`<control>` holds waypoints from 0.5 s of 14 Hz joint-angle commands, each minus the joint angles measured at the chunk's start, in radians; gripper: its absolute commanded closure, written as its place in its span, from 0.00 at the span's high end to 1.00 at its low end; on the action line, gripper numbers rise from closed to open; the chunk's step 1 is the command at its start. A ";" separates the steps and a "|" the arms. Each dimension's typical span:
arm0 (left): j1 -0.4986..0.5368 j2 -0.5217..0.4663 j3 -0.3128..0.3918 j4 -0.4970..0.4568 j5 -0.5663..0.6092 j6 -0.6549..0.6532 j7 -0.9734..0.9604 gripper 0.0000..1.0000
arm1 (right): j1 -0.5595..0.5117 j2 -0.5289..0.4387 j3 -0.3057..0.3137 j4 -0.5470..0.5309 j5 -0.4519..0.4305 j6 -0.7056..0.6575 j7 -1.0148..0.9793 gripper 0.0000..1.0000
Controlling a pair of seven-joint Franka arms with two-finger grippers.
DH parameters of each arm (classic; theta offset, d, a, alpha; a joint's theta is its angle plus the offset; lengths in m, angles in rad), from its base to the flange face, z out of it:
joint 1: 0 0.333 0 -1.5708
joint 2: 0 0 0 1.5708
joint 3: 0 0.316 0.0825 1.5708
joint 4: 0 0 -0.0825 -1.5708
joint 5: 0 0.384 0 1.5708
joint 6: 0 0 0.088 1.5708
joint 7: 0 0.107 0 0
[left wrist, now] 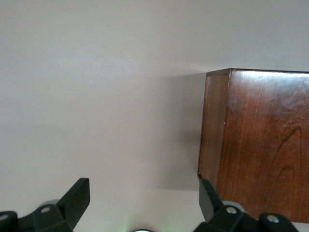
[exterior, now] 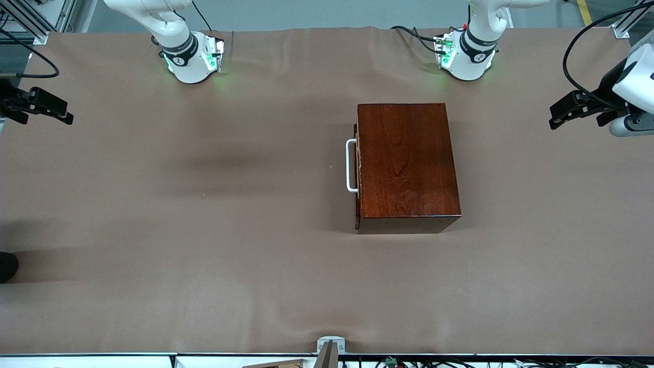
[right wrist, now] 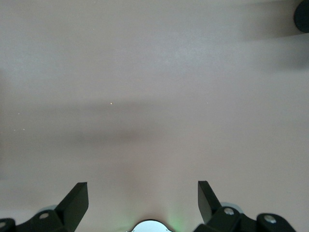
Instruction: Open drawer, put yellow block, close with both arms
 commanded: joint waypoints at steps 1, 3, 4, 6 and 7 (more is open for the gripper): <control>0.021 -0.035 -0.018 -0.034 -0.002 0.010 0.035 1.00 | -0.019 -0.024 0.012 -0.019 0.012 -0.003 0.000 1.00; 0.033 -0.035 -0.034 -0.030 -0.002 0.009 0.035 1.00 | -0.019 -0.024 0.012 -0.019 0.012 -0.002 0.000 1.00; 0.036 -0.035 -0.041 -0.028 -0.003 0.009 0.035 1.00 | -0.017 -0.024 0.012 -0.019 0.012 -0.003 0.000 1.00; 0.035 -0.034 -0.045 -0.027 -0.003 0.009 0.029 1.00 | -0.017 -0.022 0.012 -0.019 0.012 -0.002 0.000 1.00; 0.035 -0.034 -0.050 -0.027 -0.003 0.010 0.026 1.00 | -0.017 -0.024 0.012 -0.019 0.012 -0.003 0.000 1.00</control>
